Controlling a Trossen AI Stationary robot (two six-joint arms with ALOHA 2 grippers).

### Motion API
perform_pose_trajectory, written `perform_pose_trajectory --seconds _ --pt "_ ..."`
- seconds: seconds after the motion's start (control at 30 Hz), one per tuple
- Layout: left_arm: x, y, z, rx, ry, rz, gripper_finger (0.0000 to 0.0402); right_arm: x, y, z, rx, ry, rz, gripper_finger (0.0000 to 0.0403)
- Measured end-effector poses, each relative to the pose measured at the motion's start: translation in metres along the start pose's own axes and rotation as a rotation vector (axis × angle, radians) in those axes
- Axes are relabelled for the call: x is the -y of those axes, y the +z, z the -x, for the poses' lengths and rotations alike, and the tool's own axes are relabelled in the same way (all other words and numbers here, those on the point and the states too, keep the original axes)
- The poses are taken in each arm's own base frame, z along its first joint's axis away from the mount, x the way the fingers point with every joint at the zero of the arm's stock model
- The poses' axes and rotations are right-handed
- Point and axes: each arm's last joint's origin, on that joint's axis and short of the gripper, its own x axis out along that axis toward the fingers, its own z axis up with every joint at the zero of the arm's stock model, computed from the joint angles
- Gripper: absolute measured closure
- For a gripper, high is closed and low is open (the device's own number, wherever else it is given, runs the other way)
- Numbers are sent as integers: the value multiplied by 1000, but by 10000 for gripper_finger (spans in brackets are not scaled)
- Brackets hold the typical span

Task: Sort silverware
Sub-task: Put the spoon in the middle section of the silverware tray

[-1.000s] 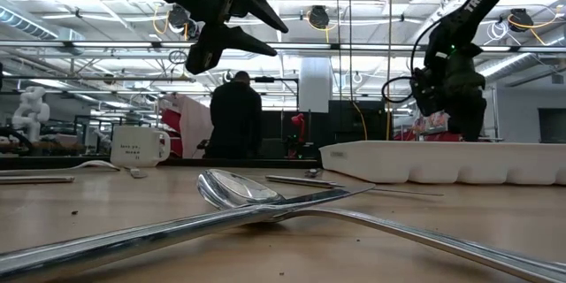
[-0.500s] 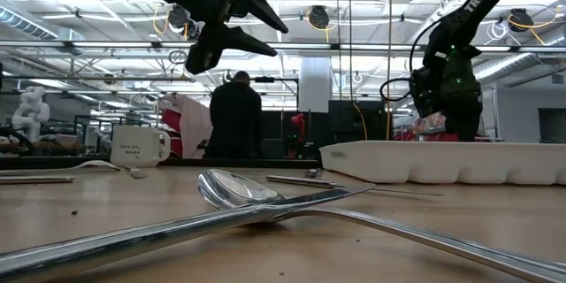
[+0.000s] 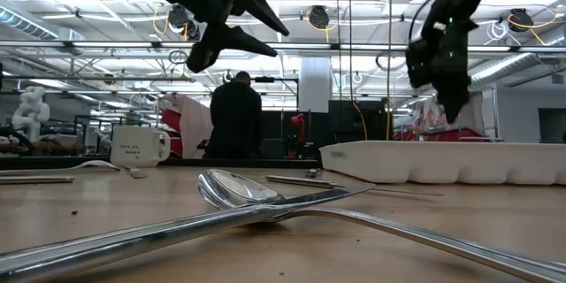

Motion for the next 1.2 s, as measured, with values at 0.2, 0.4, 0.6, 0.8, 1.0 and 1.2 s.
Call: perform_pose_trajectory --seconds 0.2,0.4,0.6,0.8,1.0,1.2 --pt "-4 18 10 29 212 -55 258 -30 2 44 176 -77 88 316" --pt "-29 36 41 -166 681 -54 258 -58 0 65 327 -71 131 316" --pt "-66 28 68 -186 1114 35 258 -71 1 67 360 -60 133 316" --pt "-95 7 63 -249 1183 30 258 -79 6 65 374 -54 170 316" --pt "-128 -19 65 -343 1257 68 258 -82 9 65 393 -53 172 316" --pt "-151 -36 68 -418 1288 118 258 -82 9 66 393 -51 164 316"
